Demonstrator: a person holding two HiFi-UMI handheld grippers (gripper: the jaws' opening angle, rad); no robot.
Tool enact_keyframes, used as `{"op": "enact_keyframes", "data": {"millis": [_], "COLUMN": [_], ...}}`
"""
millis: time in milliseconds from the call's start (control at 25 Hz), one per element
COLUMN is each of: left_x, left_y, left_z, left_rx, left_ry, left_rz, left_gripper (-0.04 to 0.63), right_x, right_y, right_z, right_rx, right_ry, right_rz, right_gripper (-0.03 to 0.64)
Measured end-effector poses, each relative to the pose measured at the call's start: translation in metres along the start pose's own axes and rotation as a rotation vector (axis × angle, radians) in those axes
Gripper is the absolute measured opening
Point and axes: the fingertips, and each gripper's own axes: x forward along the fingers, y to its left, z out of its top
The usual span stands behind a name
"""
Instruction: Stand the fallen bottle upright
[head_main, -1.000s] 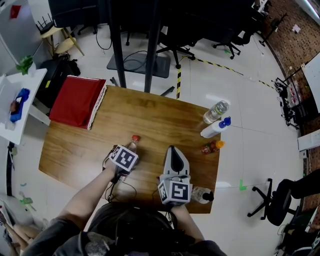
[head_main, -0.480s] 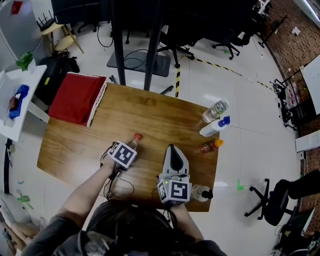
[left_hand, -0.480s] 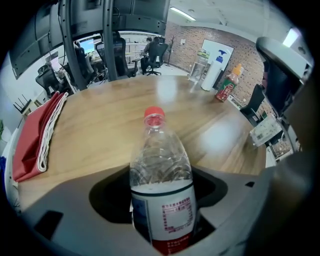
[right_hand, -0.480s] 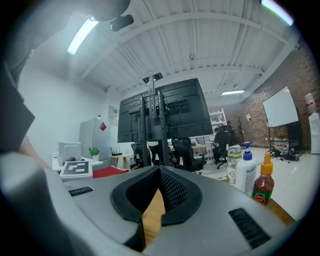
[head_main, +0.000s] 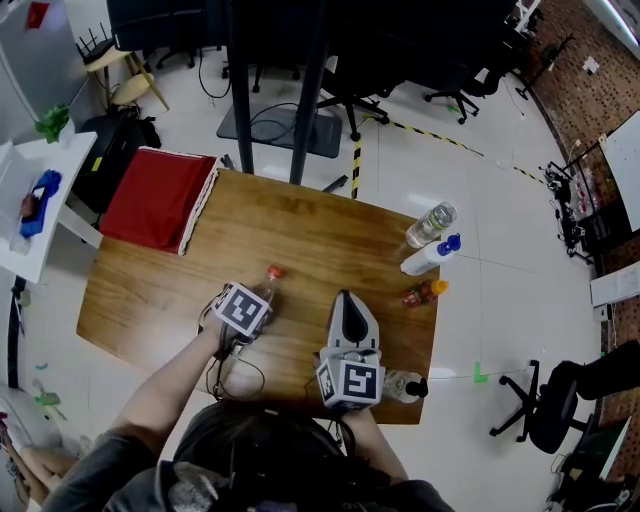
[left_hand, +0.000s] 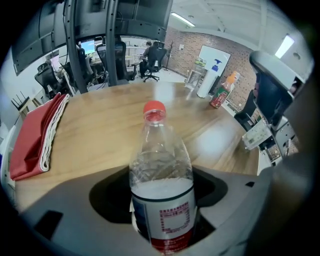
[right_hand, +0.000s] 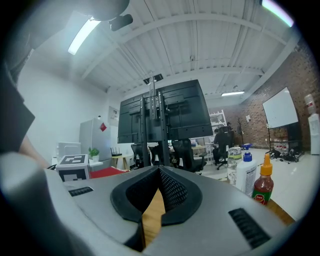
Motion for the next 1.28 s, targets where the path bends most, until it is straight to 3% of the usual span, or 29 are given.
{"op": "enact_keyframes", "data": {"millis": [360,640,1000,1280], "left_x": [-0.053,-0.112,-0.160,-0.142], "left_y": [-0.011,-0.024,-0.018,0.004], "left_z": [0.036,0.077,0.110,0.111], "left_rx": [-0.018,-0.019,0.005,0.004], "left_ry": [-0.182,-0.445,-0.836,-0.946], "left_rz": [-0.057,-0.081,0.017,0.160], "left_gripper": [0.356,0.354,0.354,0.354], "right_x": [-0.003,-0.008,-0.015,-0.015], "right_y": [0.009,0.009,0.006,0.004], "right_z": [0.005,0.010,0.009,0.006], "right_rx": [-0.008,-0.025,-0.023,-0.032], "right_ry": [-0.015,-0.014,-0.008,0.012], "right_rz": [0.004,0.004,-0.002,-0.001], "right_gripper": [0.006,0.006,0.006,0.006]}}
